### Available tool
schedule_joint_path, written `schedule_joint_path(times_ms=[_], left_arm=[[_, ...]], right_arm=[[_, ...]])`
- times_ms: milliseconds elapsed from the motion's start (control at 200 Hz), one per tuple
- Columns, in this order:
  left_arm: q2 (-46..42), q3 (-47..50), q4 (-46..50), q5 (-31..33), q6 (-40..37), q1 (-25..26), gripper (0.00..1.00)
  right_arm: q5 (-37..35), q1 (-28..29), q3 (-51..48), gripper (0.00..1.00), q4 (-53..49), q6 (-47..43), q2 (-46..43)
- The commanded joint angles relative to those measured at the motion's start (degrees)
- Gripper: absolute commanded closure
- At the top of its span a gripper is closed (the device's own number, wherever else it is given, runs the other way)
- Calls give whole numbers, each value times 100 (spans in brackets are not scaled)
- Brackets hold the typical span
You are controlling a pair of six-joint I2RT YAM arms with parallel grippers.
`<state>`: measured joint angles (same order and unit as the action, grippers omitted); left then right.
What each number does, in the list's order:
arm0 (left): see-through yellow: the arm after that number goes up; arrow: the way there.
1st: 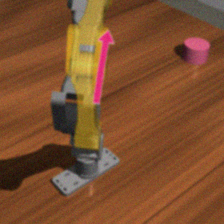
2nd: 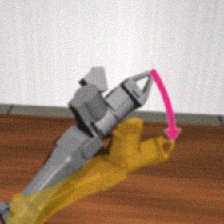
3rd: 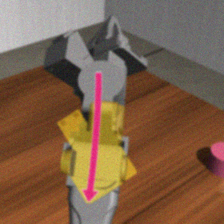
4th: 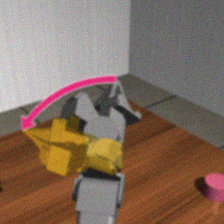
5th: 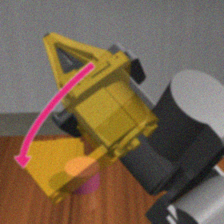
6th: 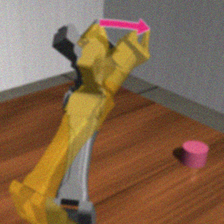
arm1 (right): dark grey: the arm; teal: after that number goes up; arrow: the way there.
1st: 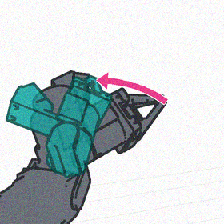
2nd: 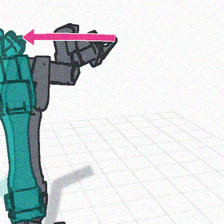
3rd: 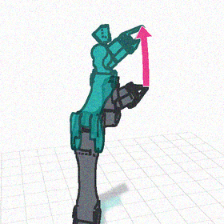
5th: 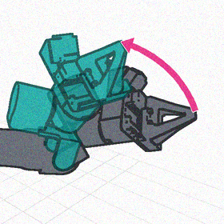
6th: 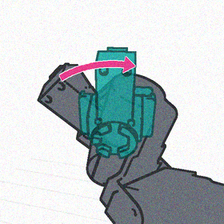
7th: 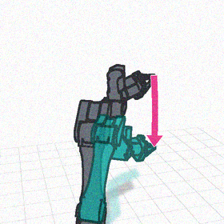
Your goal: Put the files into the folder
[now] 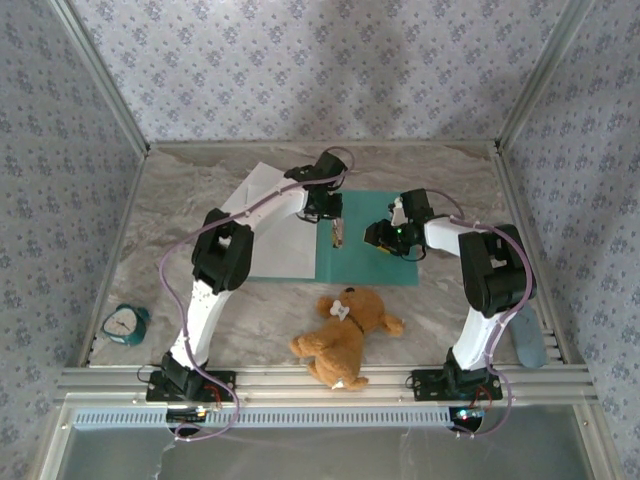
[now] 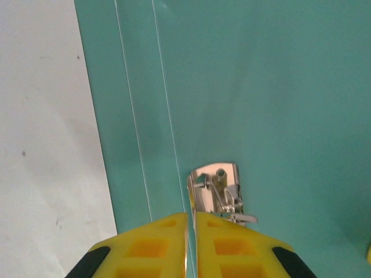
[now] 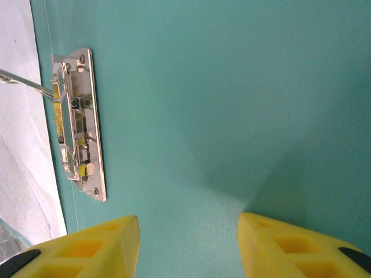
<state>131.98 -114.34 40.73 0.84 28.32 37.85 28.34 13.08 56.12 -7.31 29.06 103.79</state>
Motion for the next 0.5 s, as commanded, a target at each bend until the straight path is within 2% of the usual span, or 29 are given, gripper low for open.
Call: schedule_joint_path(times_ms=[0,220,495], left_arm=[[291,-465,396,-81,-132,-37,88],[410,-822,674,-106,-125,-61,88],[-364,-638,834,-320,-54,-256,82]], right_arm=[[96,-31,79,50,-115,-91,137],[100,-51,108,50,-175,-107,91],[80,-86,305,50,-343,-169,88]])
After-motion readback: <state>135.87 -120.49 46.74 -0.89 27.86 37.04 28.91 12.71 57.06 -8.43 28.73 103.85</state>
